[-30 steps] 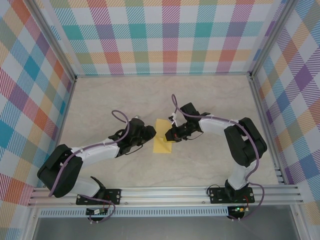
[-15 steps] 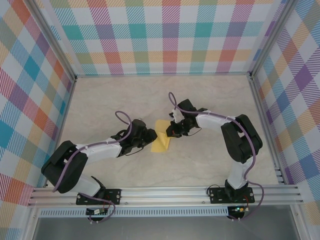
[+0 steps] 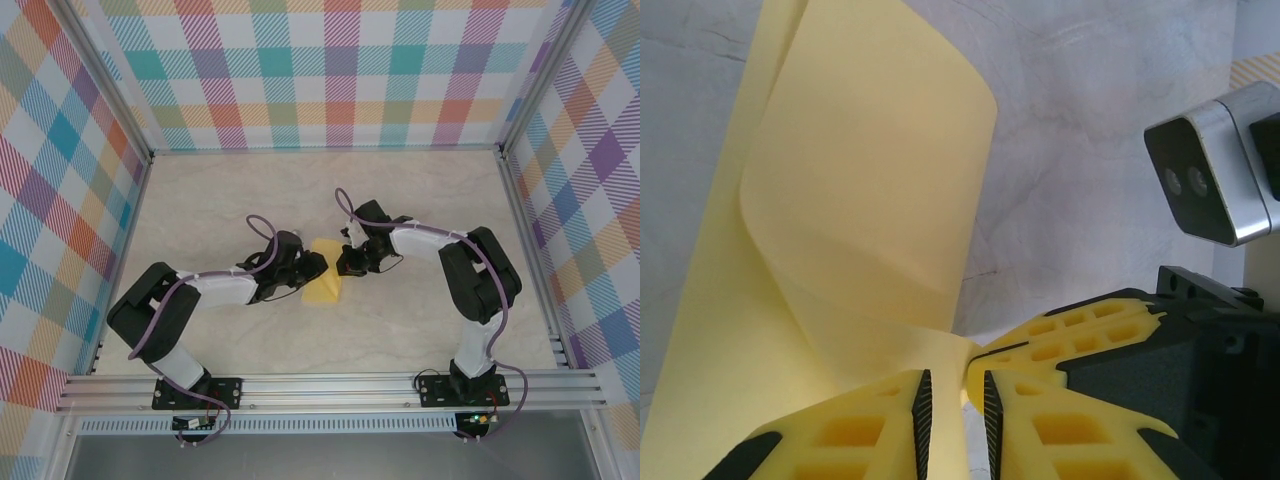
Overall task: Fold a paper plane with a square sheet of paper (pick it up from the middle)
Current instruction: Fold the triangle a second time at the center of the table.
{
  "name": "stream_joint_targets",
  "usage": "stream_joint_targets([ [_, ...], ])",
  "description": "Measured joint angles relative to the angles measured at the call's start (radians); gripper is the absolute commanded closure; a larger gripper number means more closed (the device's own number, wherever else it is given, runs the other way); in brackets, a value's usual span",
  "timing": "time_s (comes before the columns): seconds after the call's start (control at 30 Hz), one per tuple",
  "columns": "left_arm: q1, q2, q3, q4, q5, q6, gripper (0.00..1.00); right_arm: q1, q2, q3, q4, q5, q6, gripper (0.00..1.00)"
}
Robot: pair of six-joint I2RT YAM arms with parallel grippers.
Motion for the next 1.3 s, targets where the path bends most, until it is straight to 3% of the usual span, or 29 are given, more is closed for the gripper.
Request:
stream_joint_targets([
  [1.3, 0.001, 0.129, 0.028, 0.088, 0.054, -0.026, 0.79, 0.000, 0.013, 0.004, -0.010, -0.011, 0.000, 0.98],
])
